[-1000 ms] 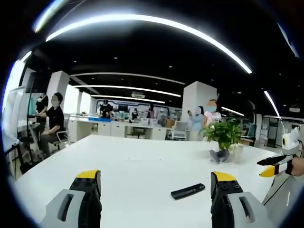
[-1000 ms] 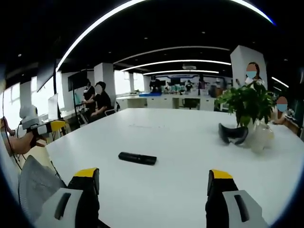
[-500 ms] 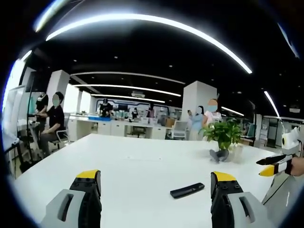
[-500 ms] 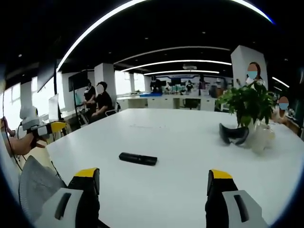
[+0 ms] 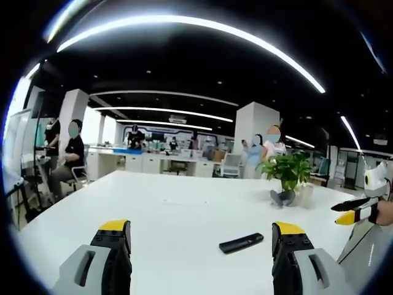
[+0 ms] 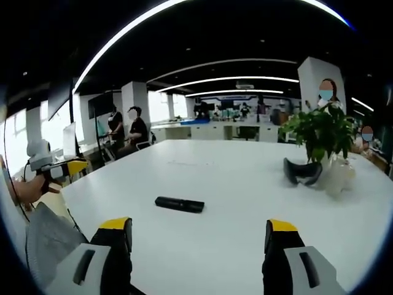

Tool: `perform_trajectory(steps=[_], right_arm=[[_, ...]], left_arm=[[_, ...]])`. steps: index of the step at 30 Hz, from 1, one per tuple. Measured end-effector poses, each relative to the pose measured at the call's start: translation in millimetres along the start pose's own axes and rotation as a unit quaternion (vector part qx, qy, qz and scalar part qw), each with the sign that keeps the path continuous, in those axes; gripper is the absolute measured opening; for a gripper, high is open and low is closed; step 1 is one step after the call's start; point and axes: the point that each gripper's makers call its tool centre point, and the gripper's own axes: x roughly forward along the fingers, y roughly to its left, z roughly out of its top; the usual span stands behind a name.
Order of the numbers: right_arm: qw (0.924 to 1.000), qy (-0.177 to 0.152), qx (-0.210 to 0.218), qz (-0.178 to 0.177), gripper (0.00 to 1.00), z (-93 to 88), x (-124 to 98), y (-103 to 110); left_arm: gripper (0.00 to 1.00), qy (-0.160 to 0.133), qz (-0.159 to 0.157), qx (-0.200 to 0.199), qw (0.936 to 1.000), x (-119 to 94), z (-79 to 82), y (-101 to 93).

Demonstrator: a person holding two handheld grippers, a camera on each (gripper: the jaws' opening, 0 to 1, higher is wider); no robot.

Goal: Press the specified remote control buttons in sequence, fully releasing each button before pressing the next.

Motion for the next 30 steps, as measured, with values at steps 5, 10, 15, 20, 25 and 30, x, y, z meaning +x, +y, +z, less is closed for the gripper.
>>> perform_trajectory(steps=[5,10,15,20,25,30], right_arm=[[1.0000,-0.006,0.001,-0.006,0.88,1.9,-1.1,-1.9],[1.0000,0.004,-0.007,-0.001,0.87,-1.9,0.2,1.3],[0.9999,0.012,-0.012,0.002,0.87,-4.7,3.1,3.1],[0.9999,0.008,-0.002,0.006,0.86,-2.8,7.0,4.5],[1.0000,0.005,0.000,0.008,0.86,1.6,10.0,6.6],[1.0000,-0.002,0.002,0.004,0.86,5.8,10.8,2.6]], left_arm=[[0.99,0.005,-0.004,0.001,1.0000,2.3,-3.7,-1.9],[0.99,0.017,-0.014,0.004,0.9998,4.1,-11.5,-7.6],[0.99,0.031,-0.021,0.005,0.9993,6.2,-20.9,-11.1],[0.99,0.036,-0.027,0.010,0.9989,7.7,-24.2,-13.2],[0.99,0.033,-0.025,0.006,0.9991,7.8,-24.1,-10.1],[0.99,0.034,-0.024,-0.001,0.9991,8.2,-24.9,-7.4]])
